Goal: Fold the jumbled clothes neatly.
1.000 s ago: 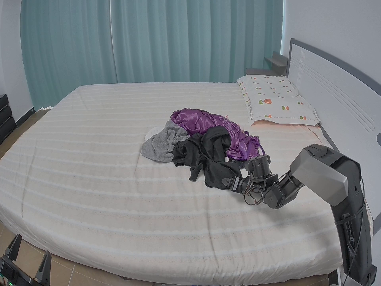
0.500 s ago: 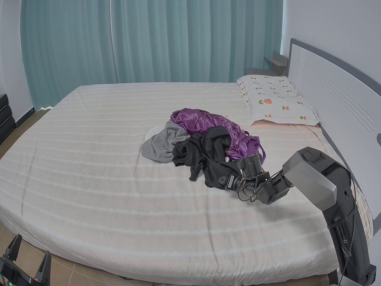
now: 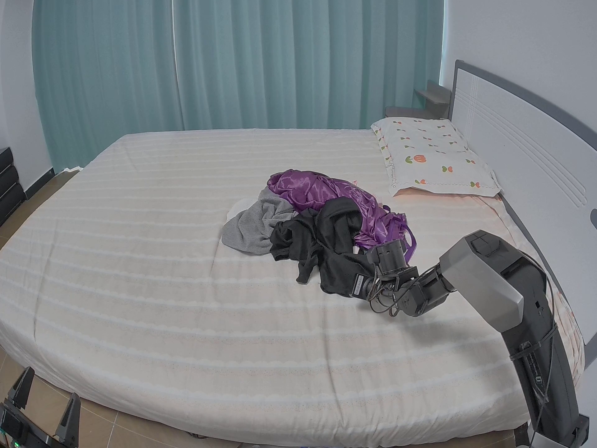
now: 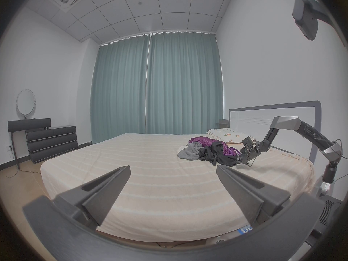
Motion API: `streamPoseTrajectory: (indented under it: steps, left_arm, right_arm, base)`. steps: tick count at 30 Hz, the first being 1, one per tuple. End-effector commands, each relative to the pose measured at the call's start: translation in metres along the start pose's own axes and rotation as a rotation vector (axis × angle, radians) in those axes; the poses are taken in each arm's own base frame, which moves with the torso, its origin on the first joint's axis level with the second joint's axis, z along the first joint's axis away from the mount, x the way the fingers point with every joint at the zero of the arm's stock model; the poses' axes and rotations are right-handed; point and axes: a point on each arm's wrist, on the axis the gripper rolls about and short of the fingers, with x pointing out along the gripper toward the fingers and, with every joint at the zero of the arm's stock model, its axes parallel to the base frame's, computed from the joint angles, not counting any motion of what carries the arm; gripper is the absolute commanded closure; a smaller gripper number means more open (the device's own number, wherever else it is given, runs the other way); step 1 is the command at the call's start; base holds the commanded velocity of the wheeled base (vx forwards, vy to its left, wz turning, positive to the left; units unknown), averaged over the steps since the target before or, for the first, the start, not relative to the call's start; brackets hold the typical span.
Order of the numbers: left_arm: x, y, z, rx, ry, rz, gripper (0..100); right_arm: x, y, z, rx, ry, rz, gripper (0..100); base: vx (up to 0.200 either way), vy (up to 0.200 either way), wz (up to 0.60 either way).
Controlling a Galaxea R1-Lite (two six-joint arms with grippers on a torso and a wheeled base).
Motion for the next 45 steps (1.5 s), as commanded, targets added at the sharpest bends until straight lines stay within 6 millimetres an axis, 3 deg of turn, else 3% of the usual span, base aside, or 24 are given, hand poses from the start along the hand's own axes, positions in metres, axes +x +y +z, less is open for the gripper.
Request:
streamPoseTrajectory:
  steps: [1,4,9,17,18,19,23,24,25,35,41,45]
  left_arm:
    - [0.000,0.000,-0.005,0.000,0.000,0.000,0]
    - [0.000,0.000,-0.005,0.000,0.000,0.000,0]
    - [0.000,0.000,-0.005,0.000,0.000,0.000,0]
    - [0.000,0.000,-0.005,0.000,0.000,0.000,0]
    - [0.000,0.000,-0.005,0.000,0.000,0.000,0]
    - [0.000,0.000,-0.005,0.000,0.000,0.000,0]
    - [0.000,0.000,-0.005,0.000,0.000,0.000,0]
    - [0.000,0.000,-0.005,0.000,0.000,0.000,0]
    - [0.000,0.000,-0.005,0.000,0.000,0.000,0]
    - [0.000,0.000,-0.005,0.006,-0.003,-0.003,0]
    - [0.000,0.000,-0.005,0.009,-0.001,0.002,0]
    - [0.000,0.000,-0.005,0.023,-0.006,0.002,0]
  right_arm:
    - [-0.003,0.001,0.001,0.000,0.001,0.000,100]
    - [-0.007,0.001,0.002,0.055,-0.006,0.007,100]
    - [-0.037,0.005,0.014,0.157,0.004,0.035,100]
    - [-0.140,0.003,0.013,0.185,-0.043,0.295,100]
    - [-0.141,0.003,0.013,0.186,-0.047,0.300,100]
    - [-0.159,0.002,0.011,0.195,-0.080,0.355,100]
    - [-0.196,0.008,0.006,0.180,-0.162,0.476,100]
    - [-0.198,0.008,0.006,0.179,-0.166,0.481,100]
    - [-0.215,0.013,0.007,0.171,-0.202,0.529,100]
    - [-0.309,0.041,0.030,0.120,-0.391,0.771,100]
    - [-0.342,0.050,0.037,0.067,-0.471,0.854,100]
    - [-0.351,0.051,0.040,0.050,-0.493,0.880,100]
  base:
    - [0.000,0.000,0.00]
    - [0.000,0.000,0.00]
    - [0.000,0.000,0.00]
    - [0.000,0.000,0.00]
    - [0.000,0.000,0.00]
    - [0.000,0.000,0.00]
    - [0.000,0.000,0.00]
    - [0.000,0.000,0.00]
    - [0.000,0.000,0.00]
    - [0.000,0.000,0.00]
    - [0.000,0.000,0.00]
    - [0.000,0.000,0.00]
